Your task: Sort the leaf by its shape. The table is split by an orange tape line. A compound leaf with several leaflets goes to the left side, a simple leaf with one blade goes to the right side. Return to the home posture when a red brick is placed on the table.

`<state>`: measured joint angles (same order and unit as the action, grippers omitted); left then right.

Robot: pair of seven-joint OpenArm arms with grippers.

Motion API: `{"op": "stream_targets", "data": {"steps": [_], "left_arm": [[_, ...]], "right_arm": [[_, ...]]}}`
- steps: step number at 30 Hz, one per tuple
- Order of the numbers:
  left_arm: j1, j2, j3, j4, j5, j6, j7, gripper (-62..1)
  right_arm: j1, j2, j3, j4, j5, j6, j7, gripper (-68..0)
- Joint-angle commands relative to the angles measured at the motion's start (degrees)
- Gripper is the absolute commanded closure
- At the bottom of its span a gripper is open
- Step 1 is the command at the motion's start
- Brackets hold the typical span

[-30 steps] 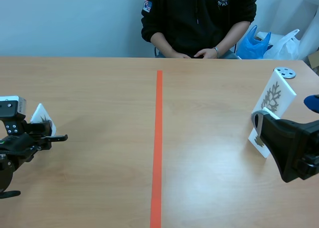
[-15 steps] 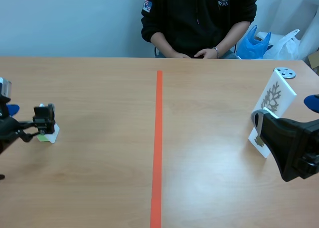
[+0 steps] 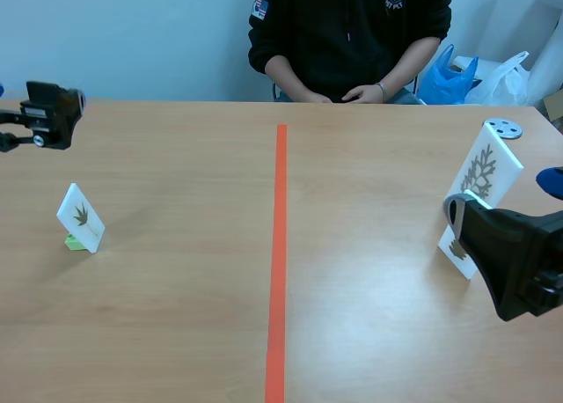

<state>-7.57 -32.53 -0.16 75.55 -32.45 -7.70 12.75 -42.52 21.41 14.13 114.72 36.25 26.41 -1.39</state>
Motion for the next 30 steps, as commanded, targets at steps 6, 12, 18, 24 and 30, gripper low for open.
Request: {"op": "stream_targets", "data": {"steps": [6, 12, 18, 24, 30], "left_arm": [[12.26, 0.22, -0.57, 15.45, -0.13, -3.48, 1.46, -62.3], [23.98, 2.27, -0.57, 26.45, -0.13, -5.81, 0.09, -62.3], [33.46, 5.57, -0.55, 32.37, 0.28, -10.29, -1.40, -62.3], [38.40, 9.07, -0.48, 34.23, 0.50, -13.51, -3.93, -62.3], [38.51, 9.79, -0.50, 34.23, 0.52, -13.55, -6.82, -62.3]], "right_arm": [[0.76, 0.20, 0.11, 0.57, 0.66, 0.20, 1.09, -67.9], [0.76, 1.33, 0.13, 0.57, 0.59, 0.20, 1.09, -67.9], [0.76, 3.34, 0.13, 0.57, 0.07, 0.66, 1.07, -67.9], [0.76, 4.81, 0.11, 0.57, -0.02, 1.57, 1.07, -67.9], [0.79, 4.96, 0.11, 0.57, -0.02, 2.38, 1.09, -67.9]]}}
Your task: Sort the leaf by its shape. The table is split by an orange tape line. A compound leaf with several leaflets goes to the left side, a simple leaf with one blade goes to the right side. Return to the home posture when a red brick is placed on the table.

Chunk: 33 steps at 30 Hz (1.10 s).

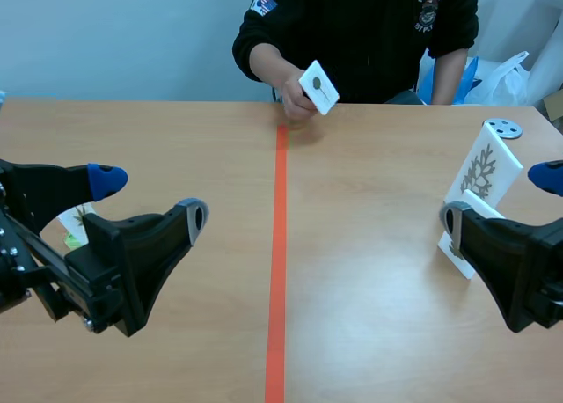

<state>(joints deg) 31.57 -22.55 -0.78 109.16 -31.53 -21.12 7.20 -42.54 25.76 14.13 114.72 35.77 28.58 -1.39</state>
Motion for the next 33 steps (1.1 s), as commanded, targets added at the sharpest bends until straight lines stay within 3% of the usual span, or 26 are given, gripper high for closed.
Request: {"op": "stream_targets", "data": {"steps": [1, 24, 28, 33], "left_arm": [[-0.63, -0.20, 0.11, 0.61, -0.39, -0.13, -1.70, -62.3], [-0.63, -0.20, 0.11, 0.61, -0.42, -0.09, -1.38, -62.3], [-0.63, -0.20, 0.11, 0.61, -0.37, -1.49, -1.38, -62.3], [-1.25, -0.22, 0.33, 0.39, 3.69, -4.09, -1.42, -62.3]], "right_arm": [[0.81, 0.61, 0.11, 0.57, 0.46, 0.22, 1.09, -67.9], [0.81, 0.57, 0.11, 0.57, 0.46, 0.17, 1.14, -67.9], [0.81, 0.57, 0.11, 0.57, 0.46, 0.17, 1.14, -67.9], [0.81, 0.57, 0.11, 0.57, 0.46, 0.15, 1.14, -67.9]]}}
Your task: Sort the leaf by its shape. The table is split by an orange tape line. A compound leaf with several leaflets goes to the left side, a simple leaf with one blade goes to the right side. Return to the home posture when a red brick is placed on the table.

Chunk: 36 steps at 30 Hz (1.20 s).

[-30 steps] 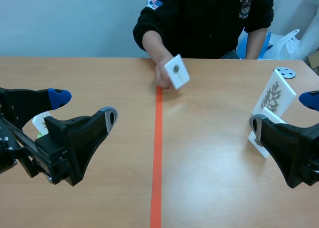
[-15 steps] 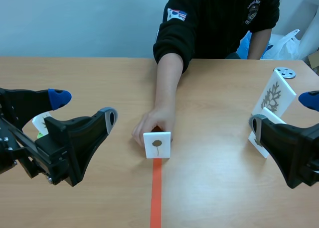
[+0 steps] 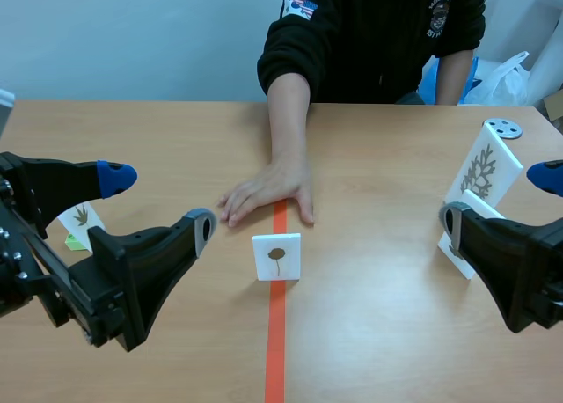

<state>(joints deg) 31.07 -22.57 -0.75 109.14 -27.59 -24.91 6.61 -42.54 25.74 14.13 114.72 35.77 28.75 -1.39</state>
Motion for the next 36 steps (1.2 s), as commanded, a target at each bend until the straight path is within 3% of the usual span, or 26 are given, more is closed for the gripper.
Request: {"op": "stream_targets", "data": {"steps": [1, 4, 12, 15, 18, 26, 36], "left_arm": [[-0.79, -0.20, 0.42, 0.37, 0.63, -0.39, -0.90, -62.3], [-1.46, -0.22, 1.07, 0.15, 3.32, -0.37, -1.27, -62.3], [-2.62, -0.17, 3.30, -0.46, 3.28, -0.31, -2.25, -62.3], [-5.05, -0.17, 5.16, -2.05, 4.76, -0.13, -2.14, -62.3], [-8.24, -0.17, 7.17, -6.12, 8.28, -0.13, -2.45, -62.3], [-18.21, -0.13, 13.16, -23.12, 13.97, -0.13, -9.27, -62.3], [-26.71, 3.48, 16.50, -36.96, 14.10, 0.26, -13.66, -62.3]], "right_arm": [[0.81, 0.59, 0.11, 0.57, 0.46, -0.02, 1.14, -67.9], [0.81, 0.59, 0.11, 0.57, 0.46, -0.24, 1.16, -67.9], [0.81, 0.59, 0.11, 0.57, 0.44, -0.46, 1.16, -67.9], [0.81, 0.59, 0.11, 0.57, 0.42, -0.46, 1.31, -67.9], [0.81, 0.57, 0.11, 0.57, 0.39, -0.46, 1.31, -67.9], [0.83, 0.26, 0.11, 0.57, 0.22, -0.92, 1.36, -67.9], [1.77, 0.26, 0.11, 0.57, -0.70, -1.84, 1.53, -67.9]]}}
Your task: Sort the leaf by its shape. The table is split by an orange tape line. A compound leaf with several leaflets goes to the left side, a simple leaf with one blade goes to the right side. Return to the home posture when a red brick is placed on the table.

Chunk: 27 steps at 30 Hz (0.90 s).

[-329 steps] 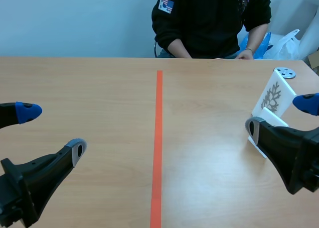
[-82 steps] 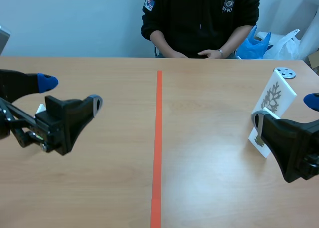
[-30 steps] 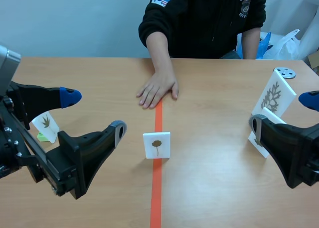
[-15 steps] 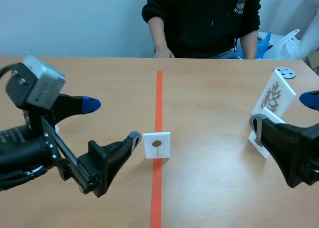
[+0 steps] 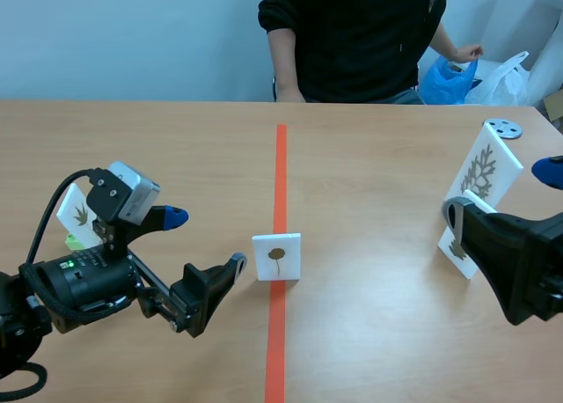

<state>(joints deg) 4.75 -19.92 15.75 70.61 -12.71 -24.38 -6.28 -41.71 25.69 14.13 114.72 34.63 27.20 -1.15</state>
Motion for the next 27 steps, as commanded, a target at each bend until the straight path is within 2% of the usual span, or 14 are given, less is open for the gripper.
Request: {"op": "stream_targets", "data": {"steps": [1, 4, 8, 13, 18, 27], "left_arm": [[-0.90, 1.25, 0.00, 0.70, -0.81, -0.22, -0.94, -62.3], [-2.12, 2.10, 0.42, -1.79, -0.44, -0.33, -4.63, -62.3], [-4.31, 2.08, 3.06, -4.61, 5.14, -0.44, -8.31, -62.3], [-6.69, 2.12, 7.87, -8.48, 9.84, -0.44, -13.53, -62.3], [-9.79, 2.80, 12.20, -13.09, 14.38, 2.29, -17.25, -62.3], [-17.38, 6.21, 14.82, -24.52, 16.85, 3.54, -21.73, -62.3]], "right_arm": [[0.94, 0.31, 0.11, 0.57, 0.44, -0.44, 1.29, -67.9], [0.92, 0.31, 0.11, 0.57, 0.42, -0.42, 1.29, -67.9], [0.94, 0.31, 0.11, 0.57, 0.42, -0.42, 1.31, -67.9], [0.94, 0.31, 0.11, 0.57, 0.44, -0.42, 1.38, -67.9], [0.94, 0.09, 0.11, 0.57, 0.42, -0.42, 1.46, -67.9], [0.94, -1.60, 0.11, 0.57, 0.46, -0.37, 1.49, -67.9]]}}
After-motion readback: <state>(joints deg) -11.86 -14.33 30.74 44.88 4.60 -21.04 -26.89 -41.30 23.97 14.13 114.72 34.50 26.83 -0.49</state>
